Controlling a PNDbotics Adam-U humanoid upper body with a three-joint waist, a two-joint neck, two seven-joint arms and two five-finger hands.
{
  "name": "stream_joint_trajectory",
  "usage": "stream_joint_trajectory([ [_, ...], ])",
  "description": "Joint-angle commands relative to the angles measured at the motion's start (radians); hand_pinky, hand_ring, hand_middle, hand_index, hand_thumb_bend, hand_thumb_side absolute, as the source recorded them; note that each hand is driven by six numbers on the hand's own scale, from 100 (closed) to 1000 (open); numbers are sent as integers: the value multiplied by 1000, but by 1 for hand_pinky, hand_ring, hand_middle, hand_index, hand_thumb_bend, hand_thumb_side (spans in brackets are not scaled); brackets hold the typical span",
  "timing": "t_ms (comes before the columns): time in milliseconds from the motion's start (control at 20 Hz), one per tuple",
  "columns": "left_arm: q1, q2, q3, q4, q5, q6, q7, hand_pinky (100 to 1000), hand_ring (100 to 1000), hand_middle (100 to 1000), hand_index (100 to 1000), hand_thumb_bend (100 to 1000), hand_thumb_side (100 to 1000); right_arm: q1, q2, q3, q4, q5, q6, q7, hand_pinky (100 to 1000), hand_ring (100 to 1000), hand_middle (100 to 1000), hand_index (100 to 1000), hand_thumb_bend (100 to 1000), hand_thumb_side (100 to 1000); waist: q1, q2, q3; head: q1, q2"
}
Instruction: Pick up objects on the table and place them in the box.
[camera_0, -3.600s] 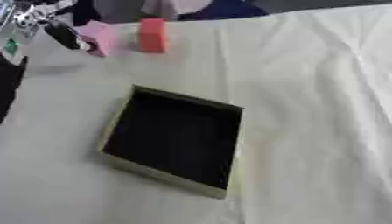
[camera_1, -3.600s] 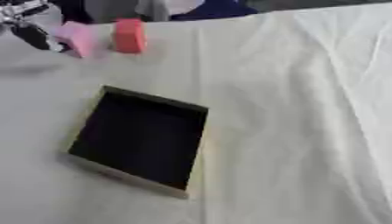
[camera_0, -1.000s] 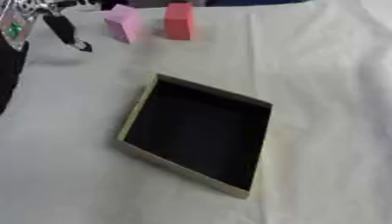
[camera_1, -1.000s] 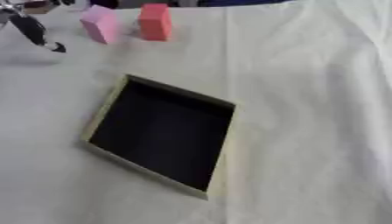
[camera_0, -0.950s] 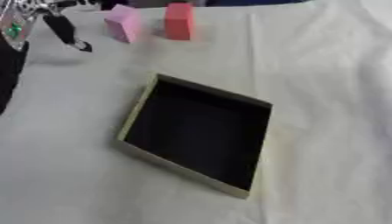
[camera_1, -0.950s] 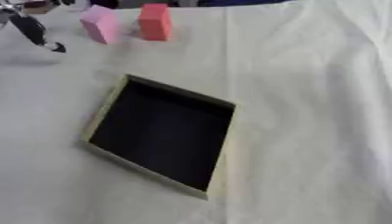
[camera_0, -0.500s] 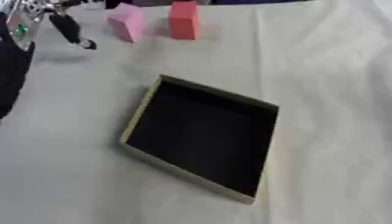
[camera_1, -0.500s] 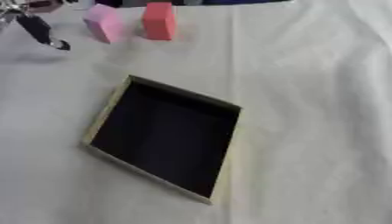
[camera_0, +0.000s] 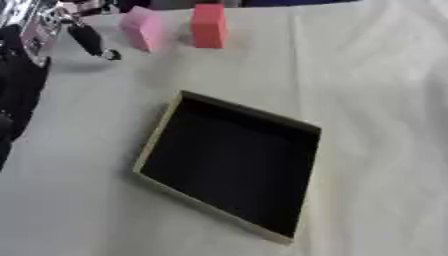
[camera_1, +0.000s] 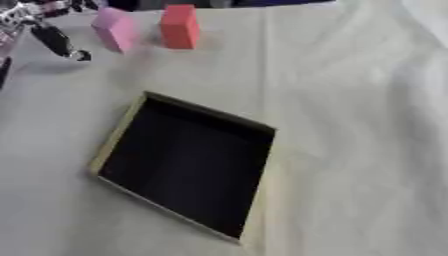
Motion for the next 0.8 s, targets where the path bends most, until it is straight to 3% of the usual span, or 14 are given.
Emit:
stream_joint_trajectory([
  [50, -26, 54, 15, -17, 13, 4, 6, 872, 908, 915, 953, 529, 100, -17, -28, -9, -14, -4, 1, -5, 826, 819, 720, 749, 100, 619, -3, -20, -4, 7, -19],
  [450, -41, 64, 23, -26, 19, 3, 51, 870, 910, 916, 954, 508, 100, -26, -28, -8, -12, -14, 1, -3, 824, 819, 719, 748, 100, 620, -2, -10, -12, 18, -32],
  [800, -41, 58, 20, -11, 34, 0, 31, 842, 890, 919, 948, 495, 100, -39, -27, -6, -14, -20, 1, -2, 824, 820, 718, 747, 100, 619, 2, 5, -27, 24, -54],
])
